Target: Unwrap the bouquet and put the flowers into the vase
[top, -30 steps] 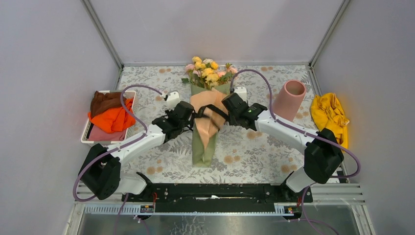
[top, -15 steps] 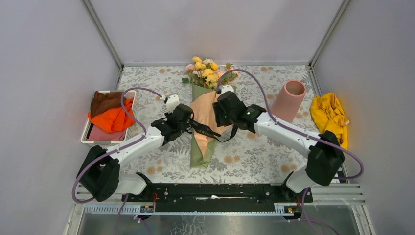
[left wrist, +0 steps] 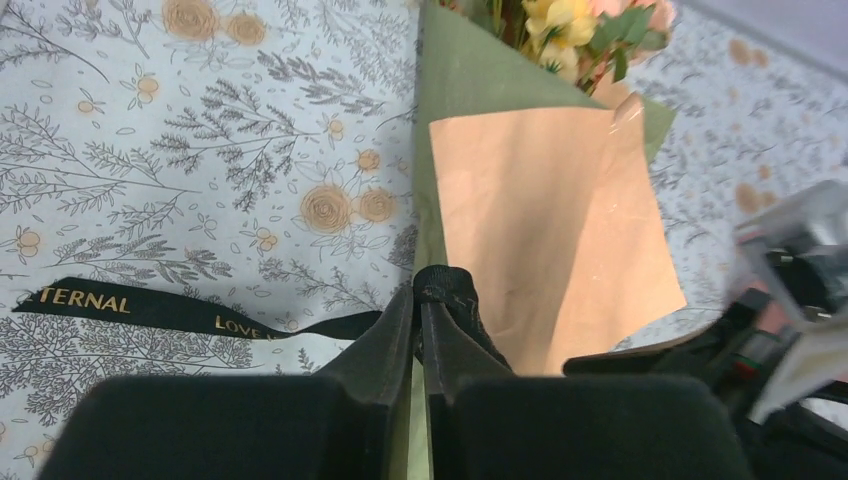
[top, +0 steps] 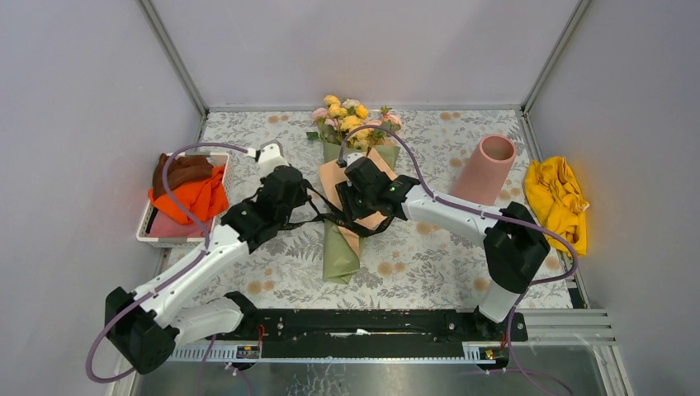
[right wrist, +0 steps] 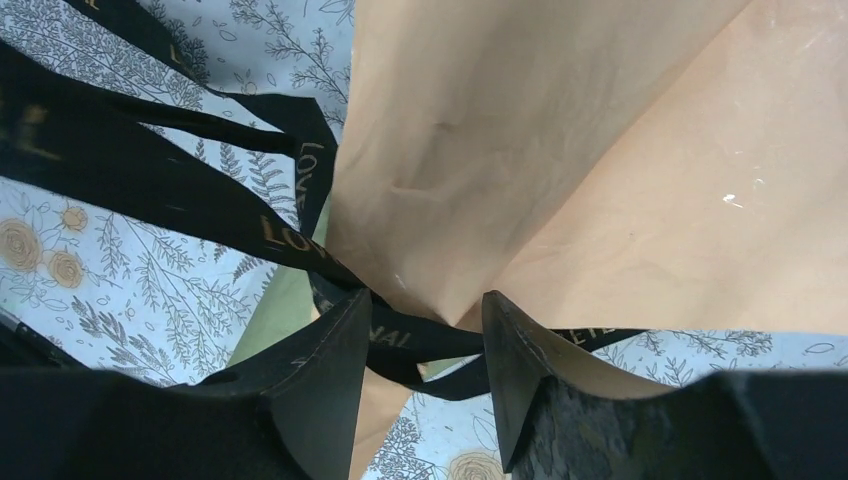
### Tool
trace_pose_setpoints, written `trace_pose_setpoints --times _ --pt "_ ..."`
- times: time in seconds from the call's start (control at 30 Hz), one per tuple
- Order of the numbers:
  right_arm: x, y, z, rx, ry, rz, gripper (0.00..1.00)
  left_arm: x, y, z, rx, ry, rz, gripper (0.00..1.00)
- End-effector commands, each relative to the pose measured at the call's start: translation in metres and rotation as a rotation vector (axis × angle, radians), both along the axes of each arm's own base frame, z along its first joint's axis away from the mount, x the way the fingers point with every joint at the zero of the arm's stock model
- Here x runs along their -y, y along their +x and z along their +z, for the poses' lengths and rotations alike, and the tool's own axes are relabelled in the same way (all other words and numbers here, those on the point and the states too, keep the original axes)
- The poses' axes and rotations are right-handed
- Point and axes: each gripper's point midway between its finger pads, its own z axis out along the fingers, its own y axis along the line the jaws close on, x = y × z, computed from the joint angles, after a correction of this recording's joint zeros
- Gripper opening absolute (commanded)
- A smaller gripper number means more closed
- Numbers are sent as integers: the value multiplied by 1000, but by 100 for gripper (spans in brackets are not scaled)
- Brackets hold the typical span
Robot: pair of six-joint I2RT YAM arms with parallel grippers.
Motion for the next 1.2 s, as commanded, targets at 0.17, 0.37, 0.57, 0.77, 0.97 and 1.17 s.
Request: trace_pose_setpoints --times 0.17,0.37,0.57,0.77,0.97,1.17 --pt "-16 3 10 12 63 31 53 -17 -8 41 78 -23 39 12" --pt "-18 -1 10 3 65 43 54 -24 -12 62 123 -42 58 14" --pt "-17 -7 1 -15 60 46 54 -39 -15 103 197 -37 98 17" --pt "-22 -15 7 -11 76 60 55 -61 -19 133 250 -8 182 23" --pt "-26 -29 12 5 65 107 56 -52 -18 113 213 -9 143 27" --pt "-30 -38 5 35 -11 121 54 -50 -17 100 190 1 142 27"
